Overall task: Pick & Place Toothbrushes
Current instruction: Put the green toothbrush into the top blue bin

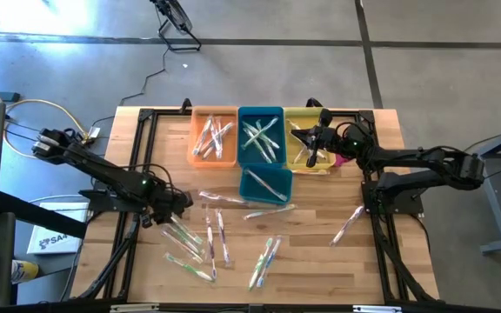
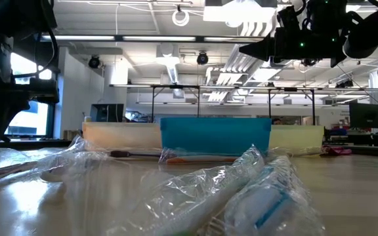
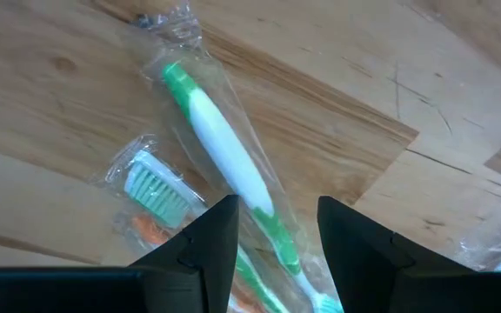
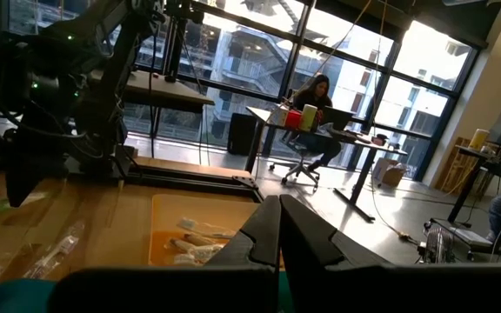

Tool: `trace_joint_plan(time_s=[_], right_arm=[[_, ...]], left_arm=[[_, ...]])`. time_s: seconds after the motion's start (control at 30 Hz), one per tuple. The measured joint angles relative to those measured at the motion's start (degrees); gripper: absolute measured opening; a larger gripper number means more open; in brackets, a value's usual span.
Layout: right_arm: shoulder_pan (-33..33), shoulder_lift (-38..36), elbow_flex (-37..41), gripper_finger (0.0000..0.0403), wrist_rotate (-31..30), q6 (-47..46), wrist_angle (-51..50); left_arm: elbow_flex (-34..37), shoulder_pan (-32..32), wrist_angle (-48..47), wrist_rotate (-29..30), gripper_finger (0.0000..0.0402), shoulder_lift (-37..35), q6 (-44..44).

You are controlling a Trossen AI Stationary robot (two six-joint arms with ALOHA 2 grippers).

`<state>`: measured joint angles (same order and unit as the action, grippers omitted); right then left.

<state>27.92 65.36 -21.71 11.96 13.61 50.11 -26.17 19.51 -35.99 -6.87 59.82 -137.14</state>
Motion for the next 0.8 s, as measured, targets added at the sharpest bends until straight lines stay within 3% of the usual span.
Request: trace_joint_plan(time_s=[0.2,0.6,0.8], right_arm=[[0.0,0.0,0.0,0.0002,0.0,0.0,0.0],[0.0,0.0,0.0,0.0002,0.0,0.0,0.0],[0.0,0.0,0.0,0.0002,0.0,0.0,0.0]], left_arm=[[0.0,0.0,-0.2,0.3,0.0154,1.4,-1.0],[0.0,0.0,-0.1,13.7,0.0154,2.3,0.4],[0.0,0.0,-0.1,14.5,0.0154,2.3,0.9]])
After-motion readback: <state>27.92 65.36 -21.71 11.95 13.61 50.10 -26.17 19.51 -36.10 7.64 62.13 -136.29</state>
